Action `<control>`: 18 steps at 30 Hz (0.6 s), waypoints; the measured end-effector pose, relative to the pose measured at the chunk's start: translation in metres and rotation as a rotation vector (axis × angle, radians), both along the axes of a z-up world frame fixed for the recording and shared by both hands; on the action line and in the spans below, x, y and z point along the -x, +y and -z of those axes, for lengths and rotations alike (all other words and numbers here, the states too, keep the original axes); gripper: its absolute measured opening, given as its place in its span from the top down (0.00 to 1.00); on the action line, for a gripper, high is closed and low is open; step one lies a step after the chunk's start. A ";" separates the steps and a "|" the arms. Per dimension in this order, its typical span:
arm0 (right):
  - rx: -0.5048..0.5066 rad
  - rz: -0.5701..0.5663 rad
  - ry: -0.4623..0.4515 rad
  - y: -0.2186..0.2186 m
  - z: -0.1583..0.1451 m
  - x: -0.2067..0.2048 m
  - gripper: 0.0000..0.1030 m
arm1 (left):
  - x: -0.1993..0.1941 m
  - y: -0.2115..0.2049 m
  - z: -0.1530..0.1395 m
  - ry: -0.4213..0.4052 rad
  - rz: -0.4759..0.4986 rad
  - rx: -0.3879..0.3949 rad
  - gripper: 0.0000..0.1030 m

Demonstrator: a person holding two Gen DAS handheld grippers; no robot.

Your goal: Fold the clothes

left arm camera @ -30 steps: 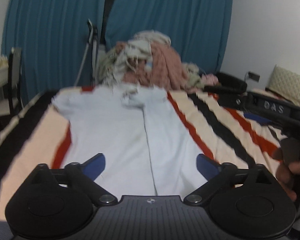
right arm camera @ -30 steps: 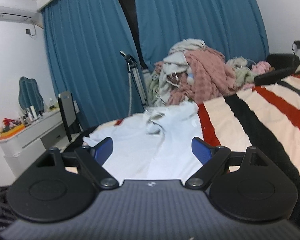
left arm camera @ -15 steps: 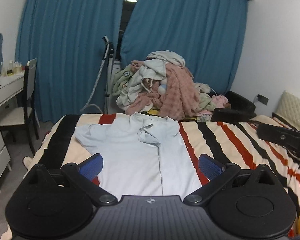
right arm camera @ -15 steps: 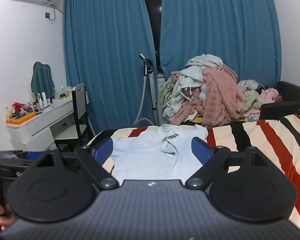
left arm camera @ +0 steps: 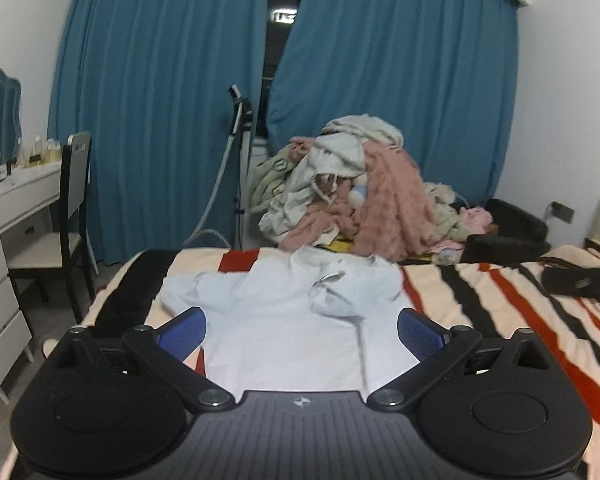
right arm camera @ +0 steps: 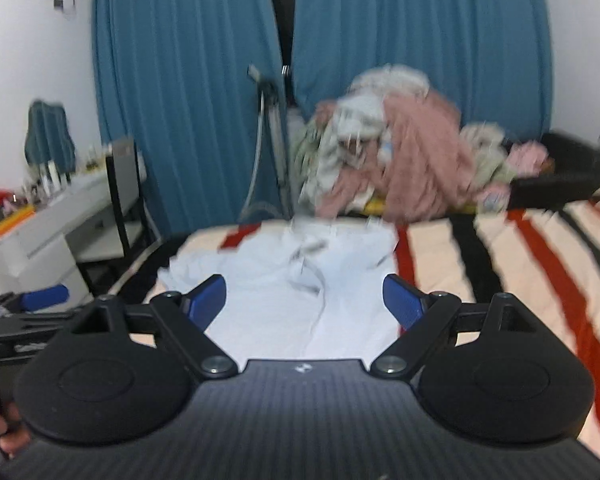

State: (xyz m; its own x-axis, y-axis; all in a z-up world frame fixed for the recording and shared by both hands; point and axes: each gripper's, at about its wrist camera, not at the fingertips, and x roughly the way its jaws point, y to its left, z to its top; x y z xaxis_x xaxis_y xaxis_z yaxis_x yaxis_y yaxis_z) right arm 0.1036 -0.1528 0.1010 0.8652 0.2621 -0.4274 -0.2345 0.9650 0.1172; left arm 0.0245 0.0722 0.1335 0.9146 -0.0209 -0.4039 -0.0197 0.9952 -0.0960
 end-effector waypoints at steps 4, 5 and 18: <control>0.037 -0.061 0.028 0.040 0.056 -0.069 0.17 | -0.024 0.029 0.037 0.013 -0.017 -0.024 0.00; 0.046 -0.074 0.036 0.051 0.070 -0.087 0.17 | -0.029 0.037 0.047 0.016 -0.022 -0.031 0.00; 0.194 -0.518 0.036 0.242 0.188 -0.276 0.20 | -0.097 0.144 0.129 -0.012 -0.210 -0.013 0.00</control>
